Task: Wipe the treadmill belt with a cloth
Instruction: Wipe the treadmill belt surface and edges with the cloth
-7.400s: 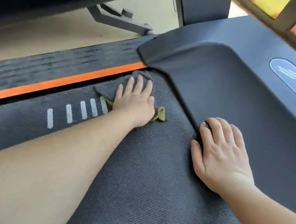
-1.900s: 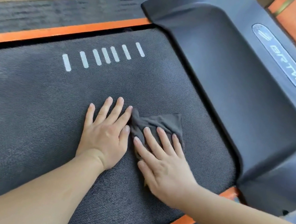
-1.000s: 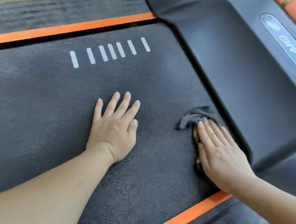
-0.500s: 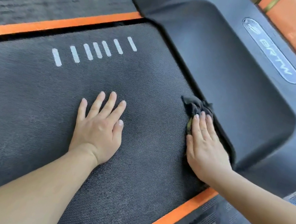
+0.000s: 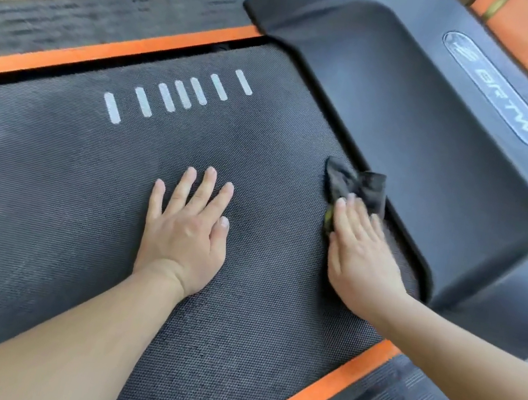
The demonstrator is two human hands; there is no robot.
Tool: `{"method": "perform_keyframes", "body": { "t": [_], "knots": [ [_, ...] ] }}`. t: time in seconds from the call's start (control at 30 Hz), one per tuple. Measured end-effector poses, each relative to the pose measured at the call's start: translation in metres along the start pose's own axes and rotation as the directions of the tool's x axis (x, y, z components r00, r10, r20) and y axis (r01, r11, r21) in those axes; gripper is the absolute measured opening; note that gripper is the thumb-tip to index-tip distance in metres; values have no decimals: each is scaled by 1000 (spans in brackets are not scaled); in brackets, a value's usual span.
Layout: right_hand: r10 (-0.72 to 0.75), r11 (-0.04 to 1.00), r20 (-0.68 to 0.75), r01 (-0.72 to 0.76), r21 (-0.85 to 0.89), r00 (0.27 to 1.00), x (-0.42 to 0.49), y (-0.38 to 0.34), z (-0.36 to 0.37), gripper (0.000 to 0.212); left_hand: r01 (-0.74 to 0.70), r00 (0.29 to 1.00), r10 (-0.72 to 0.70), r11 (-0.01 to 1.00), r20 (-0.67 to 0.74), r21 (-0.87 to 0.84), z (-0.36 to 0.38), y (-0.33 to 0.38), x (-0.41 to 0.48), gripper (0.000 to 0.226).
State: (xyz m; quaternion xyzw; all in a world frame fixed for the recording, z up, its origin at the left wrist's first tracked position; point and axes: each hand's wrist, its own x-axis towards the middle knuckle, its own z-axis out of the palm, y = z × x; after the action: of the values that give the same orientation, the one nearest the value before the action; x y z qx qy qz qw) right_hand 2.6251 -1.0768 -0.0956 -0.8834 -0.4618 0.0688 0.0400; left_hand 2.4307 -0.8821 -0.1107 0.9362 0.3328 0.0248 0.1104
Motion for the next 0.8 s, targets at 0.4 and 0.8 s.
{"method": "perform_keyframes", "body": {
  "t": [0.4,0.8],
  "knots": [
    [-51,997,-1,51,52,999,-7,-3,-1,66,5,1000,-5,1000,11,-11,0,0,0,57],
    [-199,973,160,176,147,967,-15,-37,-2,67,22,993,-21,1000,119,-8,-10,3,0,58]
  ]
}}
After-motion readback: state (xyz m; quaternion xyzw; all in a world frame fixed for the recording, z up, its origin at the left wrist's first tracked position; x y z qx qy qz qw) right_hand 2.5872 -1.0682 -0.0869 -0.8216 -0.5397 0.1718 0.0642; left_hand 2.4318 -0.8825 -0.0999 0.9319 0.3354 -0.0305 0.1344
